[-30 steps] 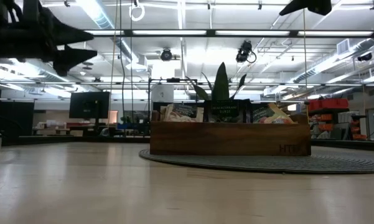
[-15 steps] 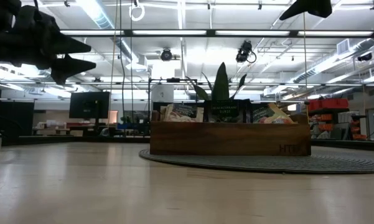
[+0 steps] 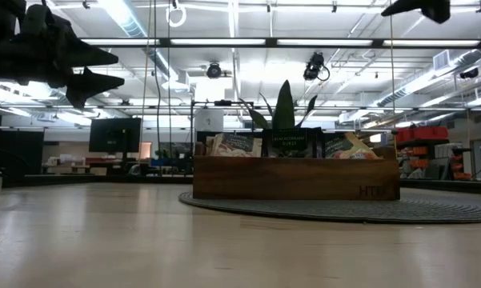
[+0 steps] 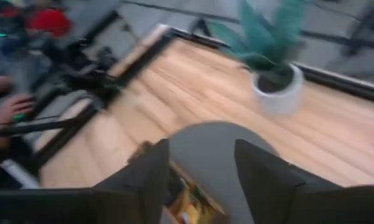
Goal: Pick & Place Tea
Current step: Return to Home Position
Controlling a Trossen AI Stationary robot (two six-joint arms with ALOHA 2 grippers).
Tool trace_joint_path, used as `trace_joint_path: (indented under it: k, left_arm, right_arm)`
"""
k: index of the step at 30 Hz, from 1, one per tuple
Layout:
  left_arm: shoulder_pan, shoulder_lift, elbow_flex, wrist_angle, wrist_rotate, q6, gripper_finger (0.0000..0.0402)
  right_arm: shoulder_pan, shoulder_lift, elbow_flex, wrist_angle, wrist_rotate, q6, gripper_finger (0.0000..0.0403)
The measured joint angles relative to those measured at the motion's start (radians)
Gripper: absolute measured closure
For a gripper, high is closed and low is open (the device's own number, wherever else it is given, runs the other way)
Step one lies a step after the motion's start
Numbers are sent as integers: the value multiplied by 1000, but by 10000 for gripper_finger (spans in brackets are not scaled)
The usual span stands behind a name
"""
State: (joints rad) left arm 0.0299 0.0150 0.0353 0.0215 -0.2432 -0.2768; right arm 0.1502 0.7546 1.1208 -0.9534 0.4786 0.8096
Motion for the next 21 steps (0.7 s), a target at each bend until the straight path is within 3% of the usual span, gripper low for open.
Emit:
trace_joint_path:
  k: [9,21]
  left_arm:
    - [0,0,0,7,1,0,122]
    - [0,0,2,10,3,0,122]
  right_arm:
    - [14,-298,-374,223,-120,-75,386]
    - [13,-742,-709,463,-247,-297,399]
